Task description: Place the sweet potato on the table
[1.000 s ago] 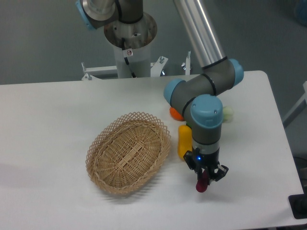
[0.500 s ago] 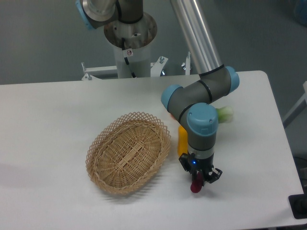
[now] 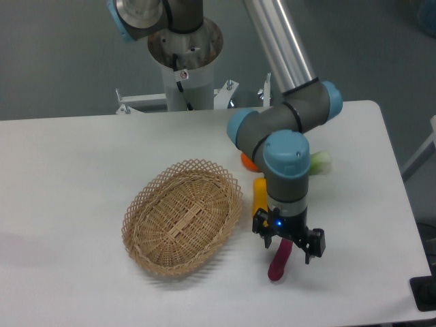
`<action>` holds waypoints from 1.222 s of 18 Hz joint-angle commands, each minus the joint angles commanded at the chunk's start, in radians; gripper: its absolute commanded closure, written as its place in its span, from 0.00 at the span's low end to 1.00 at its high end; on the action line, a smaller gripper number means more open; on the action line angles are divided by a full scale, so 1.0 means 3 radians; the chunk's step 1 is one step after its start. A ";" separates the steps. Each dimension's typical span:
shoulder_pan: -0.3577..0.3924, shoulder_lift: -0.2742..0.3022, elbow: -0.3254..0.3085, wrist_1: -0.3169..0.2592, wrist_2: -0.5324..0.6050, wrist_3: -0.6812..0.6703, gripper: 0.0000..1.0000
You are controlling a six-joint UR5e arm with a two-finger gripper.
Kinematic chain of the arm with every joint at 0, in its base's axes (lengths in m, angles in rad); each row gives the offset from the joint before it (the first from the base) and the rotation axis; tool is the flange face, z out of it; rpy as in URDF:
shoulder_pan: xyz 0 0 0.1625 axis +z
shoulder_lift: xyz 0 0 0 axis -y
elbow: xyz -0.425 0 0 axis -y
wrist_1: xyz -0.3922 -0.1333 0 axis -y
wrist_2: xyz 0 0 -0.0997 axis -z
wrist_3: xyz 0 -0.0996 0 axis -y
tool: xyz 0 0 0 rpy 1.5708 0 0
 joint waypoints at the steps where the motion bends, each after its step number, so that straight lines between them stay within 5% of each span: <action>1: 0.0000 0.0056 -0.0010 -0.0005 0.0051 -0.0016 0.00; 4: 0.0005 0.0215 0.0015 -0.0005 0.0419 0.0096 0.00; 9: 0.0137 0.0445 0.0015 -0.0107 0.0450 0.0560 0.00; 17: 0.0567 0.0849 -0.0026 -0.1022 0.0358 0.1955 0.00; 22: 0.0920 0.1038 -0.0036 -0.1411 0.0129 0.2692 0.00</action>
